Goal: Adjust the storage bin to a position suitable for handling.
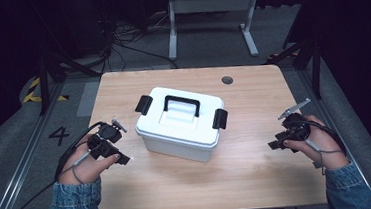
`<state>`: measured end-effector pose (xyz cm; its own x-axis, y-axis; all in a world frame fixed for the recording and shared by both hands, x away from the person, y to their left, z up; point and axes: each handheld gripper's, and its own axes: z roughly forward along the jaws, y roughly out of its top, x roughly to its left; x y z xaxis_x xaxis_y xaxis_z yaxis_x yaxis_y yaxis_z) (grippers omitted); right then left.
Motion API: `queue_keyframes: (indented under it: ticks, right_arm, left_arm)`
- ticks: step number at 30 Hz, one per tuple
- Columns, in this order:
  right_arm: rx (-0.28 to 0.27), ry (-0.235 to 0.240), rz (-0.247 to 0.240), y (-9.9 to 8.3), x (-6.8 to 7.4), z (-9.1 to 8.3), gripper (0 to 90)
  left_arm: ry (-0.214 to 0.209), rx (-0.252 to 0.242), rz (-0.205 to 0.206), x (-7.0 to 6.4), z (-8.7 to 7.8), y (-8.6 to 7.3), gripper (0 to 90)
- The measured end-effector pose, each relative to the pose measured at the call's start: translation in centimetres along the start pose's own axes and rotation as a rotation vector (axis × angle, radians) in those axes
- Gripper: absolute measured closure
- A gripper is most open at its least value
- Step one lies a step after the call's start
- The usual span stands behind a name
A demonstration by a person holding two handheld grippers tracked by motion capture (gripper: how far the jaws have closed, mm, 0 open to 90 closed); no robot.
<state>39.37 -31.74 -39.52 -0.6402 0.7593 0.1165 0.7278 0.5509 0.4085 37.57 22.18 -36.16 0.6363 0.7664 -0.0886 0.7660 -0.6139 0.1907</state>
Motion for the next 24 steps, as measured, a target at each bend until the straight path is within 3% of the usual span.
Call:
queue_keyframes:
  ticks: [5,17,24]
  right_arm:
    - [-0.001,0.0,-0.008,-0.23,-0.05,0.07,48.9]
    - [-0.024,0.011,-0.02,0.09,0.29,0.18,49.0]
    - [-0.047,0.035,-0.051,0.66,0.69,-0.05,49.0]
  left_arm:
    - [0.01,0.0,0.02,-0.07,0.07,0.38,44.5]
    - [0.003,-0.011,0.015,-0.04,0.01,0.41,43.7]
    - [0.006,-0.016,0.015,-0.02,-0.09,0.32,43.7]
